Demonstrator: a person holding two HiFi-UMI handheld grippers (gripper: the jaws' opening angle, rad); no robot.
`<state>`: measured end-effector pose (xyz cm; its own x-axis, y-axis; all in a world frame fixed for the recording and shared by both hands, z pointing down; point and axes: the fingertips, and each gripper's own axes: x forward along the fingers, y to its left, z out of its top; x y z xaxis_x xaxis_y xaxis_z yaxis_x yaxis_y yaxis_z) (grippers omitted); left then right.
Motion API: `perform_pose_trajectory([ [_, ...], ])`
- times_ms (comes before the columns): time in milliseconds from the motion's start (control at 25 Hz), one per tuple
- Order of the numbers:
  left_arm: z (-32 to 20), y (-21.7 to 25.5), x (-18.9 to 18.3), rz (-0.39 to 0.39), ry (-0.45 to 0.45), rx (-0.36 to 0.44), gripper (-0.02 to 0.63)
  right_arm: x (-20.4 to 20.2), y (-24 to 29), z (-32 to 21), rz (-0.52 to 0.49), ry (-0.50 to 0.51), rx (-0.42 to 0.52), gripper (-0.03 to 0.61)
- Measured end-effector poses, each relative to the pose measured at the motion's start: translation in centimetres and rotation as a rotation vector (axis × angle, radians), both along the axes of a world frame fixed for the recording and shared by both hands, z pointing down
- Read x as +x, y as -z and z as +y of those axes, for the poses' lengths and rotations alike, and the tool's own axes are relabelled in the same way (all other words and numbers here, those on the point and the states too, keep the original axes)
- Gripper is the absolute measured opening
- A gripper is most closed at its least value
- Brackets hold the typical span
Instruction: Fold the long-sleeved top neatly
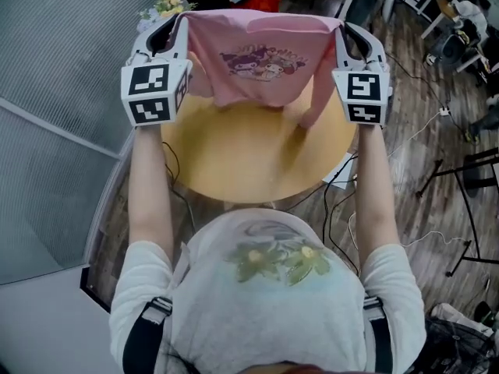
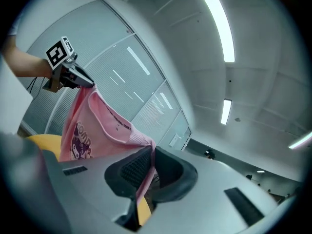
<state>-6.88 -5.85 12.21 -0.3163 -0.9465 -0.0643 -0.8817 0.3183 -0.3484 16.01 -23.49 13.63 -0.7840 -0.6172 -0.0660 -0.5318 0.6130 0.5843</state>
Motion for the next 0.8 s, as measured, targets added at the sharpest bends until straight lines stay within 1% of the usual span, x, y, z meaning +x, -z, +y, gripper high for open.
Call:
perform_pose_trajectory([
  [120,0.4,2.0,0.4,-0.029,0.002,0.031,0.023,0.5,1.2,0.4,-0.027,0.009,0.024,0.038],
  [280,1.0,5.2,0.8,-0.065,0.010,0.087,0.023,1.2,5.2,1.2,-0.092,0.021,0.087,0.038],
  [360,0.7,5.1,0.1,-0.060,0.010,0.089,0.023,0.7,6.1,1.2,-0.107,0.021,0.107,0.038],
  [400,0.3,4.6,-0.6,-0.051,0.010,0.076,0.024,0.1,6.0,0.8,-0.102,0.020,0.105,0.038],
  [480,-0.7,2.6,-1.9,-0.023,0.014,0.022,0.023,-1.2,4.7,-0.3,-0.063,0.020,0.070,0.038],
  [560,-1.7,-0.7,-2.3,0.013,0.025,-0.056,0.024,-2.0,1.5,-1.6,0.002,0.025,0.007,0.038],
  [680,-4.0,-7.7,-3.0,0.077,0.039,-0.202,0.023,-3.2,-5.5,-4.4,0.113,0.028,-0.113,0.038],
  [760,-5.1,-13.4,-3.8,0.135,0.037,-0.310,0.024,-4.5,-10.5,-5.7,0.189,0.029,-0.194,0.038],
  [800,-5.1,-16.4,-4.1,0.167,0.038,-0.349,0.023,-4.9,-13.2,-5.8,0.226,0.031,-0.227,0.038],
])
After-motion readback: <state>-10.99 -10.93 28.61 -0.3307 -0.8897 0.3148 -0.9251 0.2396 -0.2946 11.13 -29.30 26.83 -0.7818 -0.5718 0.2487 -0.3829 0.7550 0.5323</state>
